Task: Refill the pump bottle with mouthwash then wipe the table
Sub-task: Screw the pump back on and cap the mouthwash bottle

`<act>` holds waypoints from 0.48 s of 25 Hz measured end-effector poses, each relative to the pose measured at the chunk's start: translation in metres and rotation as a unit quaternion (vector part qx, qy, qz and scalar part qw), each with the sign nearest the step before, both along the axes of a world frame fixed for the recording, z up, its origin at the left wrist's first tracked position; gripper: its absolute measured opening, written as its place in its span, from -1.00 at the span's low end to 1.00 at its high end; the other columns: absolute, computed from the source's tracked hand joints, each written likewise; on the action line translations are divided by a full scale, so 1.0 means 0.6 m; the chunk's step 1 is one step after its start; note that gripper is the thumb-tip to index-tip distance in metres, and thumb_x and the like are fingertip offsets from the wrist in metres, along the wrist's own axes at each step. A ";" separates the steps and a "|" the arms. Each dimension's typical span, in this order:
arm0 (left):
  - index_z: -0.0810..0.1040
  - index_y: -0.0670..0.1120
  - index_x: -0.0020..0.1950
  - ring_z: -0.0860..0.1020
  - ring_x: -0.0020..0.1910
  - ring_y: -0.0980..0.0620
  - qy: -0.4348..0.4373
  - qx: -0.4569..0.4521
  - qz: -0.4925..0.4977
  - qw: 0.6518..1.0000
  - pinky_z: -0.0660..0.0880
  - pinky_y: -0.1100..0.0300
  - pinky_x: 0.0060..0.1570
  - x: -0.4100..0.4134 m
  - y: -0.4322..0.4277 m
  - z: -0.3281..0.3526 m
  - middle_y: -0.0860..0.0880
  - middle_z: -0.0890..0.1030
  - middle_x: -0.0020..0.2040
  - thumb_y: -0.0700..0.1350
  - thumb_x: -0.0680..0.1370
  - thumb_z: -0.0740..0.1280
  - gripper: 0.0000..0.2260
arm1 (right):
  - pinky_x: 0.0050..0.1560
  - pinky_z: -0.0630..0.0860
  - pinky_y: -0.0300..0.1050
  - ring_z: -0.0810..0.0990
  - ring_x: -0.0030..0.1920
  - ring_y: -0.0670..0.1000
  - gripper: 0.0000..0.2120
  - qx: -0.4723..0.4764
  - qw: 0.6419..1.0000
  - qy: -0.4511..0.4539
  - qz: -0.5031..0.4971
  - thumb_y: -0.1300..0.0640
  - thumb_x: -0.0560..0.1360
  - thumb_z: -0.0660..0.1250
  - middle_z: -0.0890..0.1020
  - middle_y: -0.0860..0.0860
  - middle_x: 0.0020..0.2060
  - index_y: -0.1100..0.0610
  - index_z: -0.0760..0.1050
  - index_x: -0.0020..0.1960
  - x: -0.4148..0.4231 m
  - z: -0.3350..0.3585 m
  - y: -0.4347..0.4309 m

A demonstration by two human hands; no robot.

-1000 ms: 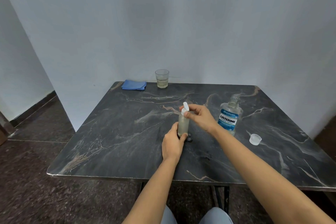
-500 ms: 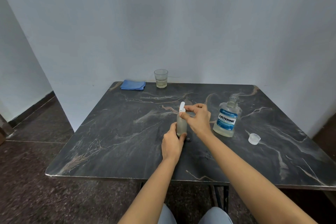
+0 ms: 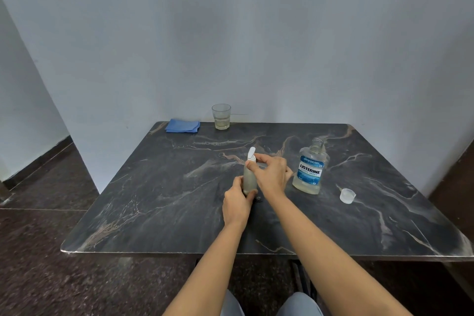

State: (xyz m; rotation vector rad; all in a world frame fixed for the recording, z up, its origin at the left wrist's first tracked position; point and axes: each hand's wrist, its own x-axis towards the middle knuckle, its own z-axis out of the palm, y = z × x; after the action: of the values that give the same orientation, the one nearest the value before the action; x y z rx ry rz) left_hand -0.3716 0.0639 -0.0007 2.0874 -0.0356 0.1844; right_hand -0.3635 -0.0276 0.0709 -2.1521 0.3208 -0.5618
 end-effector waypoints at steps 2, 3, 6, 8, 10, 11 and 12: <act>0.45 0.04 0.20 0.59 0.00 0.08 0.000 -0.021 -0.006 1.000 0.57 0.02 0.01 0.002 0.002 -0.001 0.05 0.63 0.03 -0.04 0.47 0.44 -0.67 | 0.23 0.24 -0.05 0.42 0.24 -0.04 -0.70 0.030 0.999 -0.002 0.025 -0.09 0.41 0.43 0.64 -0.11 0.06 -0.07 0.61 0.13 0.004 -0.005 -0.002; 0.46 0.03 0.20 0.58 0.01 0.09 -0.002 -0.030 -0.013 0.999 0.56 0.06 0.02 0.000 0.003 -0.001 0.05 0.63 0.04 -0.06 0.47 0.44 -0.67 | 0.27 0.31 0.00 0.46 0.23 -0.04 -0.69 0.043 0.998 -0.003 0.040 -0.07 0.41 0.44 0.65 -0.10 0.06 -0.05 0.61 0.14 0.004 -0.006 -0.007; 0.46 0.00 0.23 0.58 0.07 0.07 0.006 -0.039 -0.032 0.999 0.50 0.18 0.05 0.004 0.008 0.003 0.03 0.62 0.09 -0.11 0.47 0.45 -0.64 | 0.30 0.41 0.08 0.46 0.28 -0.01 -0.57 0.076 0.992 0.018 0.096 -0.04 0.39 0.47 0.61 -0.06 0.16 -0.01 0.55 0.24 -0.001 -0.006 -0.018; 0.44 -0.02 0.28 0.57 0.13 0.04 0.022 -0.039 -0.055 0.997 0.47 0.20 0.07 0.008 0.014 0.007 0.01 0.61 0.13 -0.11 0.46 0.46 -0.58 | 0.31 0.42 0.05 0.43 0.31 -0.01 -0.51 0.080 0.989 0.026 0.119 -0.03 0.40 0.46 0.56 -0.04 0.23 0.02 0.49 0.30 -0.010 -0.010 -0.026; 0.35 -0.06 0.38 0.53 0.19 0.02 0.044 -0.030 -0.070 0.996 0.40 0.24 0.10 0.007 0.017 0.013 -0.05 0.56 0.25 -0.08 0.45 0.47 -0.45 | 0.27 0.44 -0.02 0.47 0.25 -0.03 -0.60 0.056 0.991 0.014 0.119 0.02 0.44 0.43 0.57 -0.04 0.19 0.05 0.51 0.25 -0.028 -0.020 -0.043; 0.29 -0.09 0.43 0.50 0.24 -0.01 0.053 -0.031 -0.060 0.996 0.38 0.23 0.13 0.004 0.015 0.015 -0.08 0.51 0.31 -0.06 0.44 0.48 -0.37 | 0.23 0.46 -0.06 0.49 0.18 -0.06 -0.68 0.043 0.993 0.005 0.111 0.05 0.46 0.41 0.58 -0.04 0.14 0.05 0.53 0.20 -0.041 -0.026 -0.055; 0.26 -0.13 0.44 0.46 0.28 -0.05 0.054 -0.037 -0.037 0.997 0.36 0.20 0.16 -0.004 0.013 0.018 -0.11 0.46 0.35 -0.05 0.43 0.49 -0.33 | 0.17 0.48 -0.10 0.52 0.11 -0.08 -0.75 0.034 0.995 -0.004 0.098 0.08 0.47 0.39 0.58 -0.05 0.09 0.04 0.55 0.14 -0.057 -0.032 -0.068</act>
State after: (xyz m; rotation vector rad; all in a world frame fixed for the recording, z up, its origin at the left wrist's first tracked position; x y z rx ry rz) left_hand -0.3740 0.0715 0.0104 2.0155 -0.0398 0.0280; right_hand -0.3975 -0.0684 0.0517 -2.0852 0.1195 -0.4412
